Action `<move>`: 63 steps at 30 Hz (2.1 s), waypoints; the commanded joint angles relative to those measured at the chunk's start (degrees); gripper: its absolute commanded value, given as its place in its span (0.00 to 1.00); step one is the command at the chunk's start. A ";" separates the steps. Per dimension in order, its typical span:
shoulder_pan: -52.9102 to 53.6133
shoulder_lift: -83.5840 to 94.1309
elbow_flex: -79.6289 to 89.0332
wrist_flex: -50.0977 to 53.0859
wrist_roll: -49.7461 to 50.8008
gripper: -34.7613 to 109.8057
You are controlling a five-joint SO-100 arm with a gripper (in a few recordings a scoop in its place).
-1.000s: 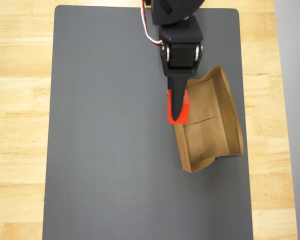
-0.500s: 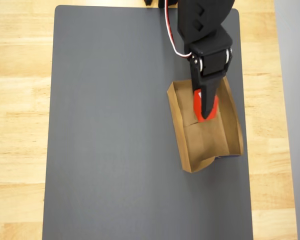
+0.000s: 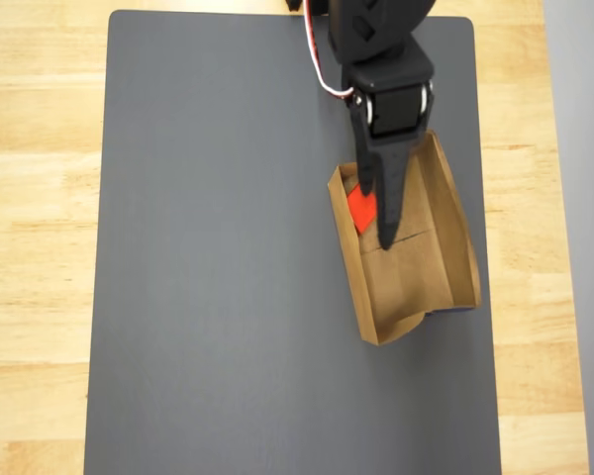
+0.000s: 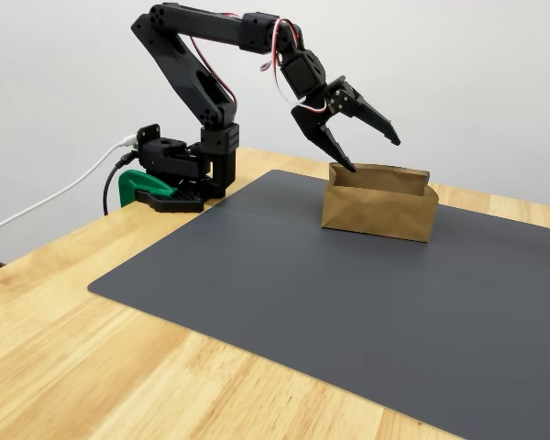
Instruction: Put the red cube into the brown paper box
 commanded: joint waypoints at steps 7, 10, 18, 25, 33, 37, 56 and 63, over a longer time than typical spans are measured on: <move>15.64 25.40 10.20 -3.08 -2.46 0.24; 16.61 34.72 17.31 -3.34 -1.85 0.24; 11.69 42.19 22.24 3.52 0.88 0.24; 9.05 42.63 22.76 8.96 2.20 0.24; 6.77 42.71 22.76 14.68 4.75 0.24; 6.86 42.71 22.76 14.68 4.83 0.24; 6.86 42.71 22.76 14.68 4.83 0.24; 6.86 42.71 22.76 14.68 4.83 0.24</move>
